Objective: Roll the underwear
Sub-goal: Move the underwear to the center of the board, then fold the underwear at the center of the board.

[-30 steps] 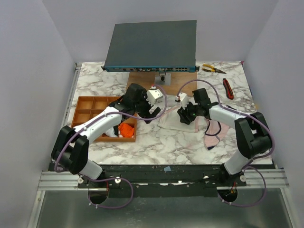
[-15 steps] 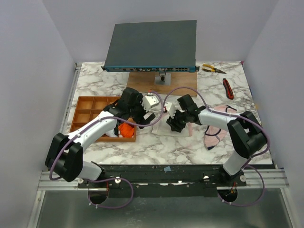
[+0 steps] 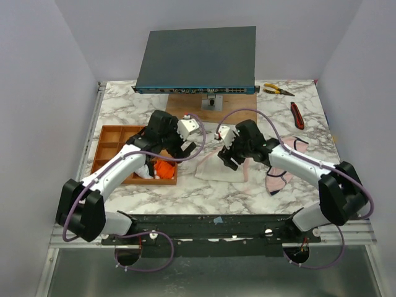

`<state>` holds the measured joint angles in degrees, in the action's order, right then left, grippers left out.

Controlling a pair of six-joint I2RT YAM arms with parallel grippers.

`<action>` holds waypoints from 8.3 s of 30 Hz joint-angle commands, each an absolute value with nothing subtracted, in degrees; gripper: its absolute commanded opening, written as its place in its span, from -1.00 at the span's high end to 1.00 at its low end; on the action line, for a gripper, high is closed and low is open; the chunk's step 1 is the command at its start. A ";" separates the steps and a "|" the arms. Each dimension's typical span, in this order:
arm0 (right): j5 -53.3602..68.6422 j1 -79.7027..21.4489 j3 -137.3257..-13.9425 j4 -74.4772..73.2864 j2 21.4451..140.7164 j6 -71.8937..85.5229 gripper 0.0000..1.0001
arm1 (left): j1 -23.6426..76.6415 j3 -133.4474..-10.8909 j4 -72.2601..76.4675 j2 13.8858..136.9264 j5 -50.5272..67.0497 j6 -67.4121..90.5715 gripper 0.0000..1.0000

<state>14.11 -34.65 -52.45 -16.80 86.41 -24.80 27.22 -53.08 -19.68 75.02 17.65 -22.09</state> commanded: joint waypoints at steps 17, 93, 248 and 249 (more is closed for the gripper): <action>16.88 -14.38 -49.58 -21.32 84.66 -18.40 -0.46 | 36.41 -78.10 -23.03 104.79 26.37 -13.29 -0.91; 36.75 -8.14 -58.29 -25.46 105.58 -13.29 -0.17 | 37.64 -72.59 -18.81 102.61 22.15 -13.45 -0.91; 34.51 -17.67 -29.96 -19.47 64.42 -59.50 0.99 | 38.50 -91.92 -12.22 126.30 55.75 -1.45 -0.22; 34.31 -17.62 -29.88 -19.36 64.35 -59.42 0.99 | 38.50 -91.91 -12.75 126.23 55.96 -1.78 -0.18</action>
